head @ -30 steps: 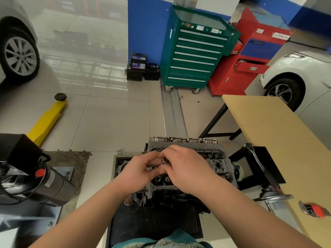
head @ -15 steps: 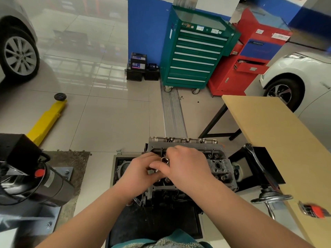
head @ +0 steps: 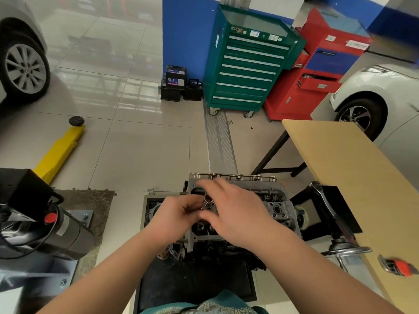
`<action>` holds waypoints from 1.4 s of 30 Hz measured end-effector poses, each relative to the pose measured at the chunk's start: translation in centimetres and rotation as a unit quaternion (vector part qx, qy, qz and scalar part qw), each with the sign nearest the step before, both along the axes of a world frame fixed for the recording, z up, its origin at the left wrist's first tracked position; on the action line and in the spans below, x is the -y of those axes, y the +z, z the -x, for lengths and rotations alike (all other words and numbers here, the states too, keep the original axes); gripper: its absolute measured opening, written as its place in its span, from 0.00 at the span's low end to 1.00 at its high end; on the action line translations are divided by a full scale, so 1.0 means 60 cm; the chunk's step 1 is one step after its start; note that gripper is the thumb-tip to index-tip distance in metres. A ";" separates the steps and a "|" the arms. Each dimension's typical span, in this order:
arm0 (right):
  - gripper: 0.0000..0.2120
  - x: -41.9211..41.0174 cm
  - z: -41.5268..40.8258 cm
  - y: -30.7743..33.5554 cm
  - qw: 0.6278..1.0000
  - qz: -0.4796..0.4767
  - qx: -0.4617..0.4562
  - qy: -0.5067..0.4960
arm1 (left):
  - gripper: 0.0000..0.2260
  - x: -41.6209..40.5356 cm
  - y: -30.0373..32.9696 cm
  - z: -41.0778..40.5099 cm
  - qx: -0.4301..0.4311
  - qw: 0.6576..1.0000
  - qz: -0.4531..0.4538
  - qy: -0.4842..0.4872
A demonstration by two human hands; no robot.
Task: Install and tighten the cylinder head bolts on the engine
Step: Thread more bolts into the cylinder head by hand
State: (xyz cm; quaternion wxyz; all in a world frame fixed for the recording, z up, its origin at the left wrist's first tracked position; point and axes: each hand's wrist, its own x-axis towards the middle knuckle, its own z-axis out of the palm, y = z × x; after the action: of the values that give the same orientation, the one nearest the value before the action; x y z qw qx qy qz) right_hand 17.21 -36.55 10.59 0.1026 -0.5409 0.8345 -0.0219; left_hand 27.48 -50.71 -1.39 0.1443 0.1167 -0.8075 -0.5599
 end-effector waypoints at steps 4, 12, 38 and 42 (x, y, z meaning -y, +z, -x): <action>0.13 0.003 0.000 -0.002 1.000 -0.018 -0.006 -0.021 | 0.11 0.005 0.007 -0.003 -0.005 0.998 -0.022 -0.062; 0.16 0.000 -0.001 -0.005 0.999 -0.012 0.015 0.038 | 0.10 -0.002 0.010 -0.002 -0.007 1.000 -0.021 -0.010; 0.22 0.013 0.001 -0.019 0.997 0.012 -0.038 -0.069 | 0.15 -0.003 0.005 -0.002 -0.036 0.998 0.031 -0.032; 0.18 0.008 -0.001 -0.010 0.999 0.035 0.014 -0.007 | 0.11 -0.003 -0.002 0.001 -0.034 0.997 0.066 0.018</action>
State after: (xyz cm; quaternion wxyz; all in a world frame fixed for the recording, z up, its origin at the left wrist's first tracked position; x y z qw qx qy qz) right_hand 17.25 -37.03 10.02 0.0952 -0.5378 0.8356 -0.0593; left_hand 27.44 -50.53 -1.49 0.1893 0.1024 -0.8351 -0.5063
